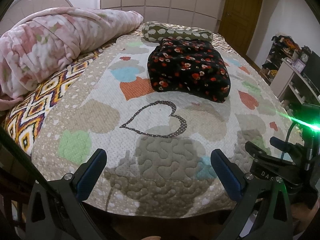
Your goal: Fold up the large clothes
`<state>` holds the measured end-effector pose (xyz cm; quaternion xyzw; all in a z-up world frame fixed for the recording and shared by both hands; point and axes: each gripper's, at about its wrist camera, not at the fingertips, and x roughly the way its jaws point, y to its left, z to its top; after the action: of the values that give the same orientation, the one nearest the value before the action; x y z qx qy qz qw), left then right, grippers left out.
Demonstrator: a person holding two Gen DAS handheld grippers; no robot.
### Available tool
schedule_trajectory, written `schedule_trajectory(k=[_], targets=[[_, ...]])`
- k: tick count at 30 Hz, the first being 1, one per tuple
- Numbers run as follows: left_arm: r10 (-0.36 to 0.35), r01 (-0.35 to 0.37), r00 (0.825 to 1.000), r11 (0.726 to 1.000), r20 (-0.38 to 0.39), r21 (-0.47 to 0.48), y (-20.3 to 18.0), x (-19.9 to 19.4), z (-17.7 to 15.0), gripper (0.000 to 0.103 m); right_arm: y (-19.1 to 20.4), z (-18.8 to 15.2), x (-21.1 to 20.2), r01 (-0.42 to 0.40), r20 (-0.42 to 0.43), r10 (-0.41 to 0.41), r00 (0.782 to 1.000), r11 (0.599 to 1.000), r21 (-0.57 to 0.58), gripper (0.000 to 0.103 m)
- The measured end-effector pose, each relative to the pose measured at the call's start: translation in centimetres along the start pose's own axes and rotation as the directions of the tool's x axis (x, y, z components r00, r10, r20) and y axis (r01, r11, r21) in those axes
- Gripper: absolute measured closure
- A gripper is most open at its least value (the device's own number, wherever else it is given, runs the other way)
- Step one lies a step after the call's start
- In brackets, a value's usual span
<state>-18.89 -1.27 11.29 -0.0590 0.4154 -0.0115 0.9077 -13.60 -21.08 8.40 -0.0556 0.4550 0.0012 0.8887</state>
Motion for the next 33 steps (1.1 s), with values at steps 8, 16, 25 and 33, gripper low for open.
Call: schedule_trajectory(k=[8,16,25,33], targets=[[0.015,-0.015,1.0,1.0,0.009,0.016,-0.2,-0.3,0.1,0.0,0.1,-0.1,-0.4,0.025,0.016,-0.025,1.0,1.0,-0.011,0.024],[0.024,-0.024,1.0,1.0,0.008,0.012,0.0,-0.3,0.2,0.0,0.5,0.0,-0.7,0.04,0.028,-0.039,0.999,0.999,-0.035,0.024],[0.026,-0.026,1.0,1.0,0.005,0.008,0.0,-0.2,0.2,0.0,0.7,0.0,-0.7,0.042,0.03,-0.04,0.999,0.998,-0.041,0.024],[0.02,-0.02,1.0,1.0,-0.013,0.013,-0.1,0.4,-0.1,0.0,1.3,0.2,-1.0,0.06,0.05,-0.057,0.997,0.996,-0.068,0.024]])
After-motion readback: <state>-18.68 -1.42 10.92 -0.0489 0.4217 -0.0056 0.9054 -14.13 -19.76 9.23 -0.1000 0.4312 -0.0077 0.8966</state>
